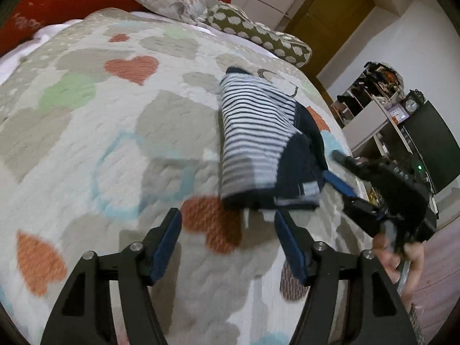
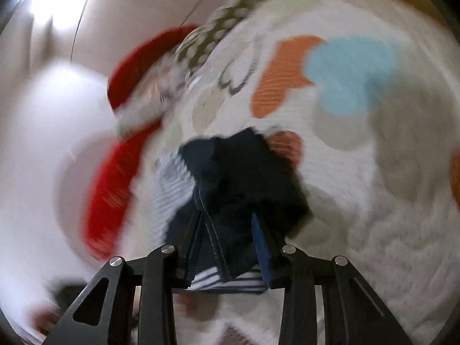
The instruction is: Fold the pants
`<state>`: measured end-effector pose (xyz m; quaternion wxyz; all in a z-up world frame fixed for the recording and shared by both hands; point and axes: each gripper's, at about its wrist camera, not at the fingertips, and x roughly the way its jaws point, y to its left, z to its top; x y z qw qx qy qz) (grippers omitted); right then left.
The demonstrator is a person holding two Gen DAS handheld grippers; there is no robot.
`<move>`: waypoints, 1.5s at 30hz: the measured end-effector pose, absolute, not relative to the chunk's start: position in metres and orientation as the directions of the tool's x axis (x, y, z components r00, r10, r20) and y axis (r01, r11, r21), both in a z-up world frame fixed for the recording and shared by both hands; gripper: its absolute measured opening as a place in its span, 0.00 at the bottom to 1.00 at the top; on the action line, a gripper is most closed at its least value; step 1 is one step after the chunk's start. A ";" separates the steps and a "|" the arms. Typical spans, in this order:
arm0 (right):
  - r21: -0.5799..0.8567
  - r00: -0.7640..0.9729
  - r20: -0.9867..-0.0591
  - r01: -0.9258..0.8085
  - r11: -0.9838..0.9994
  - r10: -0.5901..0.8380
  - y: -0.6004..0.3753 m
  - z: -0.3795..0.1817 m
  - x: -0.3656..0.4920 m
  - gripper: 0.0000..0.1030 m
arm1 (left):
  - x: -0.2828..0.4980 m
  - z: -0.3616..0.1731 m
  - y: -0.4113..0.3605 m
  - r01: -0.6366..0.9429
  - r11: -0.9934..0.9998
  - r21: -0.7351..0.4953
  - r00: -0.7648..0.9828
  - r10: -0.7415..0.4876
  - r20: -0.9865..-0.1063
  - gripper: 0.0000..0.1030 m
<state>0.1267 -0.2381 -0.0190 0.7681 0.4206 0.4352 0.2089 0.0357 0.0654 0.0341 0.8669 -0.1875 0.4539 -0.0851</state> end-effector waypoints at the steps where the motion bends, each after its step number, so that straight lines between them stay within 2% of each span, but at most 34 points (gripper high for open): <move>1: 0.850 0.555 -0.466 0.065 0.523 0.689 -0.247 -0.019 0.120 0.38 | 0.024 0.037 0.067 -0.029 0.918 -0.395 0.580 -0.306 -0.755 0.66; 3: 0.839 0.595 -0.473 0.079 0.538 0.650 -0.259 -0.010 0.101 0.54 | 0.006 0.041 0.066 -0.036 0.927 -0.375 0.586 -0.284 -0.759 0.66; 8: 0.785 0.625 -0.520 0.082 0.614 0.582 -0.271 0.007 0.042 0.55 | -0.037 0.055 0.038 -0.029 0.970 -0.242 0.627 -0.171 -0.760 0.67; 12: 0.598 0.621 -0.650 0.063 0.799 0.438 -0.252 0.023 -0.007 0.59 | -0.058 0.070 0.016 -0.032 0.990 -0.140 0.675 -0.082 -0.733 0.75; 14: 0.510 0.634 -0.682 0.055 0.858 0.365 -0.248 0.025 -0.027 0.59 | -0.069 0.083 0.007 -0.046 0.994 -0.095 0.716 -0.033 -0.698 0.79; 19: 0.375 0.666 -0.691 -0.001 0.927 0.280 -0.233 0.037 -0.051 0.61 | -0.087 0.111 -0.001 -0.099 0.995 -0.029 0.806 0.063 -0.588 0.92; 21: 0.321 0.691 -0.682 -0.012 0.947 0.240 -0.229 0.043 -0.053 0.63 | -0.091 0.119 -0.001 -0.116 0.993 -0.012 0.822 0.089 -0.563 0.93; 31: 0.211 0.730 -0.666 -0.009 0.978 0.150 -0.220 0.053 -0.061 0.64 | -0.090 0.110 -0.011 -0.069 0.997 -0.020 0.771 0.041 -0.636 0.93; 38: 0.164 0.744 -0.656 -0.024 0.986 0.127 -0.211 0.057 -0.065 0.64 | -0.092 0.107 -0.015 -0.045 0.998 -0.031 0.761 0.014 -0.648 0.93; 45: 0.154 0.740 -0.662 -0.023 0.988 0.120 -0.210 0.055 -0.065 0.65 | -0.087 0.100 -0.013 -0.019 0.995 -0.102 0.723 -0.057 -0.689 0.93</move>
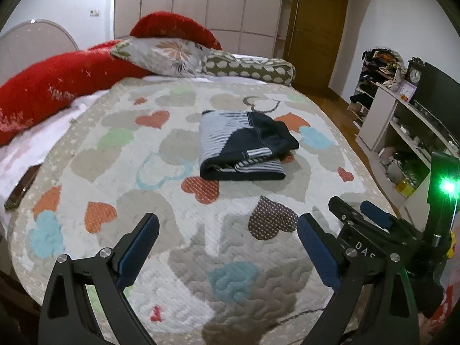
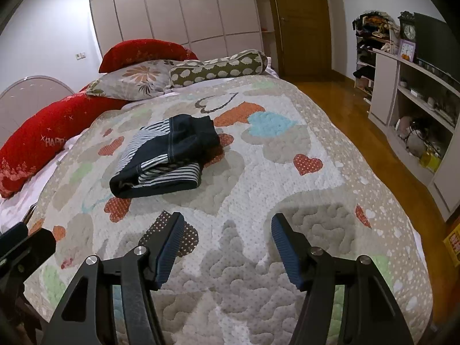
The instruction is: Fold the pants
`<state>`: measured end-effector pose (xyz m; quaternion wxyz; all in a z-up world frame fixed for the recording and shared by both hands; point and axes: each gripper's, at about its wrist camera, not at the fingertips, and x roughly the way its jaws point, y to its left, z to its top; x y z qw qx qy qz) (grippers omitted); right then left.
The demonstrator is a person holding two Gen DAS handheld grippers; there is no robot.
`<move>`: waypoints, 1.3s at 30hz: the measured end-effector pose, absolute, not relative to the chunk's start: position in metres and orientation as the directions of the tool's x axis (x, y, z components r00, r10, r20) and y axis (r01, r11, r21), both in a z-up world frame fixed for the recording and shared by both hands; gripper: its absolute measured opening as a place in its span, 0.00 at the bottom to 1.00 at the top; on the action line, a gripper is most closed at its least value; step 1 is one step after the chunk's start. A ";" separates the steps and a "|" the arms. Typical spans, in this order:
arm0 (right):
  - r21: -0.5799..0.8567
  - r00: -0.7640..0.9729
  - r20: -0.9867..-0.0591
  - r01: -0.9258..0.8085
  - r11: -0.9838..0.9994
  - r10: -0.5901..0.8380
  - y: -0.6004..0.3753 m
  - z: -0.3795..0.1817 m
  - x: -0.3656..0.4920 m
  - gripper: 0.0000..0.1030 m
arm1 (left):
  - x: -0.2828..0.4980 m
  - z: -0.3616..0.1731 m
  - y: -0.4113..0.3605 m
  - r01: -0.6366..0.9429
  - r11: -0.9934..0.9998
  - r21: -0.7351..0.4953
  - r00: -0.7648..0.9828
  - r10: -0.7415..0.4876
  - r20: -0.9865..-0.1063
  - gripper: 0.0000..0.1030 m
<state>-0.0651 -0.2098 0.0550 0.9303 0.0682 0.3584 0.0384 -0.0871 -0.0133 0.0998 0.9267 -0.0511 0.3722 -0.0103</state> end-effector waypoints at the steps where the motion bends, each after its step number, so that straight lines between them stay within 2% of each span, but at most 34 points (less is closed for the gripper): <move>1: 0.152 0.741 -0.662 -0.022 0.988 0.118 -0.210 0.055 -0.065 0.65 | -0.086 0.098 -0.013 -0.018 0.994 -0.110 0.716 -0.064 -0.696 0.93; 15: 0.107 0.717 -0.692 -0.013 0.994 0.084 -0.212 0.032 -0.046 0.66 | -0.029 0.054 0.006 -0.071 0.982 -0.176 0.587 -0.102 -0.803 0.93; 28: 0.047 0.684 -0.725 -0.061 0.997 0.076 -0.194 0.027 0.017 0.68 | 0.048 0.040 0.014 -0.081 0.976 -0.202 0.567 -0.121 -0.815 0.93; 39: 0.029 0.658 -0.750 -0.069 0.997 0.067 -0.185 0.012 0.047 0.68 | 0.072 0.010 0.029 -0.128 0.966 -0.227 0.520 -0.129 -0.844 0.93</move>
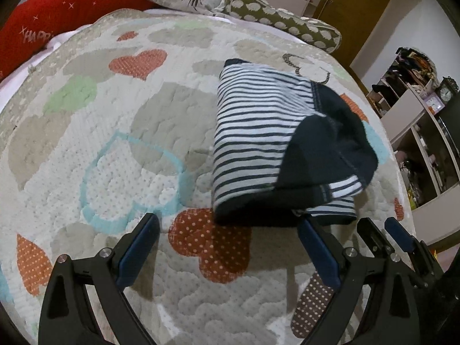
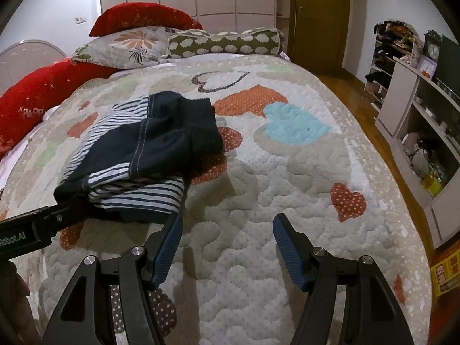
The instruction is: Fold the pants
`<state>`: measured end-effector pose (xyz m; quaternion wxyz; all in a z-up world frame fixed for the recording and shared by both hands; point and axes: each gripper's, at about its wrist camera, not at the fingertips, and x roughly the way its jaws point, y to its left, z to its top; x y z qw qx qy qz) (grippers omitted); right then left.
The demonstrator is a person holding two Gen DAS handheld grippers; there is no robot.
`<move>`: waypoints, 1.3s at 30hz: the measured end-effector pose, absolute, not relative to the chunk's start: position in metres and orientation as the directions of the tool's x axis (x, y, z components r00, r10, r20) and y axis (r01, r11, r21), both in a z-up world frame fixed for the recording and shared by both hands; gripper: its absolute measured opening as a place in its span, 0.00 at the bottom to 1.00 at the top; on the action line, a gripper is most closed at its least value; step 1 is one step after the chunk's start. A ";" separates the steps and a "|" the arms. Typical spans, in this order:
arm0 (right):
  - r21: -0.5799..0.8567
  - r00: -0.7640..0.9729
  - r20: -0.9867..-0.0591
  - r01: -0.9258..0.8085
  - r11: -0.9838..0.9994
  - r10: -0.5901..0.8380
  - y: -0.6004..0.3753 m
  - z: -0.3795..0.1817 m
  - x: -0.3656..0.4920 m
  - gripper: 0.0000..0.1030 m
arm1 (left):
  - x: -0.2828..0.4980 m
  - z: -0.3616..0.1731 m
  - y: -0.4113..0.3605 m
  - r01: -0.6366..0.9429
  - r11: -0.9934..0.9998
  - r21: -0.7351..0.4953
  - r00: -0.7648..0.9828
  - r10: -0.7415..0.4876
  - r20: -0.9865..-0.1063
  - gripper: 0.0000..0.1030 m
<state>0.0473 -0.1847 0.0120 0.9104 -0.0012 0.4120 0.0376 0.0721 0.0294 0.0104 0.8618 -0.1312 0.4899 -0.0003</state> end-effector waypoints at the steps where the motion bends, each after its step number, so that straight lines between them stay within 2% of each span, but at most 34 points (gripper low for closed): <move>1: 0.031 0.655 -0.753 -0.069 0.997 0.069 -0.185 0.010 0.048 0.68 | 0.073 0.009 0.029 -0.127 0.967 -0.222 0.520 -0.125 -0.845 0.93; 16: 0.036 0.645 -0.761 -0.067 0.997 0.070 -0.183 0.001 0.053 0.69 | 0.072 0.002 0.022 -0.113 0.977 -0.179 0.523 -0.094 -0.847 0.94; 39: 0.024 0.649 -0.758 -0.065 0.998 0.060 -0.180 -0.004 0.051 0.73 | 0.073 -0.008 0.011 -0.093 0.989 -0.113 0.515 -0.049 -0.856 1.00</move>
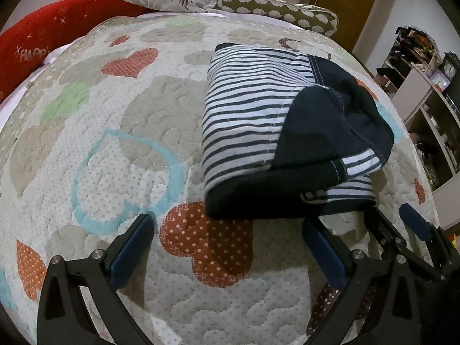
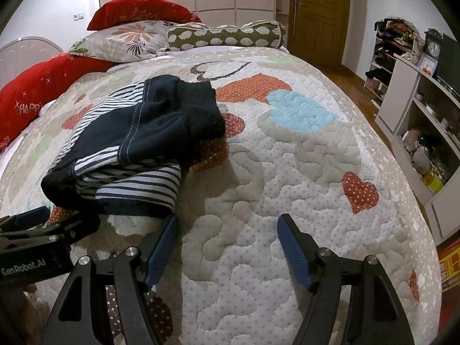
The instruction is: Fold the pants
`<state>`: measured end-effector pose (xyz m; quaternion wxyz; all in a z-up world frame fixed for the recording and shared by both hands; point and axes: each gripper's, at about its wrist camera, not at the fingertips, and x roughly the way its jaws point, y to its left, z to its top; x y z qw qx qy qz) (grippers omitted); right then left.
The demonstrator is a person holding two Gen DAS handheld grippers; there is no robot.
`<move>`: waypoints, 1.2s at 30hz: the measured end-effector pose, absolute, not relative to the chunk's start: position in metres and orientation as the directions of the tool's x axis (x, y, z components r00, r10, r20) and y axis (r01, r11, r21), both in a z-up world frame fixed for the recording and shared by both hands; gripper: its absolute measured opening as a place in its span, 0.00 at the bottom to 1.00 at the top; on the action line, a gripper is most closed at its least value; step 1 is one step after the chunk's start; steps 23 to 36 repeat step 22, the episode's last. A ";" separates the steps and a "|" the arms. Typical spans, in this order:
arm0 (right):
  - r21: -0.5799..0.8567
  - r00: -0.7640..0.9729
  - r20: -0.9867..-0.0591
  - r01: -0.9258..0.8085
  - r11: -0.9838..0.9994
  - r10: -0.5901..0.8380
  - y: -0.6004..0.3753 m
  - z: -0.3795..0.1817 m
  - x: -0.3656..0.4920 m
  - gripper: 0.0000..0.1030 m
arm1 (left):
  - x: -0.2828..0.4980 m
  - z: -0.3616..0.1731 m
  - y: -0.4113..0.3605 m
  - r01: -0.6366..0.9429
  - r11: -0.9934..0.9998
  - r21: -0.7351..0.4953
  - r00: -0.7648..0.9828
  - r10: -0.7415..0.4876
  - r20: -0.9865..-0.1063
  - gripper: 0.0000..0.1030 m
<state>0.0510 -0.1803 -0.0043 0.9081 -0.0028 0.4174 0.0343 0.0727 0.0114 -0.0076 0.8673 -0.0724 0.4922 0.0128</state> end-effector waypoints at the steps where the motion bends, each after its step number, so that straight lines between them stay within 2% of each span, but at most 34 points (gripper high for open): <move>1: 0.024 0.649 -0.758 -0.065 0.998 0.060 -0.180 -0.004 0.051 0.74 | 0.073 -0.008 0.010 -0.093 0.990 -0.108 0.515 -0.045 -0.856 1.00; 10: 0.034 0.650 -0.757 -0.062 0.997 0.066 -0.181 -0.005 0.050 0.74 | 0.081 -0.006 0.008 -0.086 0.993 -0.086 0.462 -0.037 -0.886 1.00; 16: 0.043 0.668 -0.741 -0.058 0.997 0.071 -0.181 0.002 0.044 0.74 | 0.069 0.003 0.019 -0.090 0.981 -0.170 0.495 -0.104 -0.863 1.00; 36: 0.036 0.673 -0.736 -0.069 0.997 0.073 -0.174 0.009 0.037 0.74 | 0.057 0.010 0.020 -0.100 0.982 -0.161 0.495 -0.091 -0.864 1.00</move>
